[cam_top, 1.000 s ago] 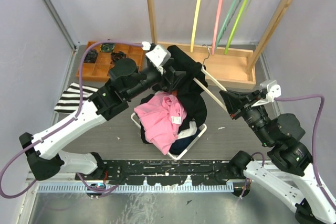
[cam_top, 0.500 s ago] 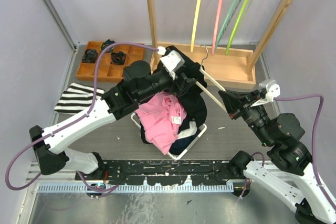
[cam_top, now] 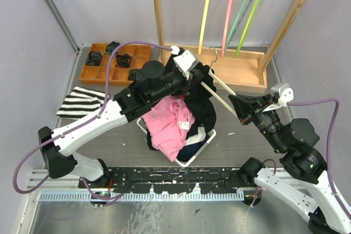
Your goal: Remove the t-shirt from the hanger
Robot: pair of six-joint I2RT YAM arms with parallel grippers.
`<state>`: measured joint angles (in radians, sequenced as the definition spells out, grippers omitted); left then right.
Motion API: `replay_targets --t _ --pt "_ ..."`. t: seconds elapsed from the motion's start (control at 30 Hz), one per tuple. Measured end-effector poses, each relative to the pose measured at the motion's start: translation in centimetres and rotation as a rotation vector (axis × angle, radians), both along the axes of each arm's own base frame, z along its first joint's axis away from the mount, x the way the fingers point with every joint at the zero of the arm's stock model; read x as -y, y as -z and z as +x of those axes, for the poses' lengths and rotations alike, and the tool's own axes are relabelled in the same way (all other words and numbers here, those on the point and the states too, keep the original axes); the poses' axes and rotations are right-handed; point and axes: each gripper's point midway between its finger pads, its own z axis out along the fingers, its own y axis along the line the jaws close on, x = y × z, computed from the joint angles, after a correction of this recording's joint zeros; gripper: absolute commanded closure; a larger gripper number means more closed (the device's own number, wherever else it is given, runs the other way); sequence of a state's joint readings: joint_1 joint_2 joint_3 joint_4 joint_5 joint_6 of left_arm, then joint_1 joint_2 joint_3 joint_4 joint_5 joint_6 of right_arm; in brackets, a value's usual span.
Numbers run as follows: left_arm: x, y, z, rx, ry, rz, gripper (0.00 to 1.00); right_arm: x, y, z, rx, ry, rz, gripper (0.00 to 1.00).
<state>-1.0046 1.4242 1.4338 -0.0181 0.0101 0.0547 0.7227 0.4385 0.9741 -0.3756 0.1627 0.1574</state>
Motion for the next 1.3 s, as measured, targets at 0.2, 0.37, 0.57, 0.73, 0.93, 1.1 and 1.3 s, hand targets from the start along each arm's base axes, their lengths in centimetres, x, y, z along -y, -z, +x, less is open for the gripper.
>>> replay_targets --t 0.2,0.37,0.57,0.73,0.93,1.1,1.3 --pt "-0.7 -0.5 1.2 0.014 -0.090 -0.016 1.00 0.2 0.0 -0.3 0.002 0.001 0.002 0.99" --pt "-2.8 -2.2 3.1 0.063 -0.241 -0.006 1.00 1.0 -0.6 -1.1 0.013 0.000 0.011 0.99" --pt "-6.3 -8.3 5.0 0.172 -0.415 -0.050 1.00 2.4 -2.7 -3.0 0.055 -0.008 0.050 0.99" --pt "-8.0 -9.6 7.3 0.215 -0.528 -0.027 1.00 3.9 -3.9 -4.6 0.081 -0.008 0.073 0.99" --pt "-8.1 -6.9 9.6 0.201 -0.588 0.077 1.00 5.8 -4.6 -6.6 0.109 0.000 0.100 0.99" --pt "-8.2 -6.5 10.1 0.199 -0.606 0.115 1.00 7.6 -5.9 -8.3 0.150 0.012 0.140 0.99" --pt "-8.9 -8.1 10.0 0.208 -0.620 0.101 1.00 8.9 -7.7 -9.7 0.200 0.020 0.183 0.99"
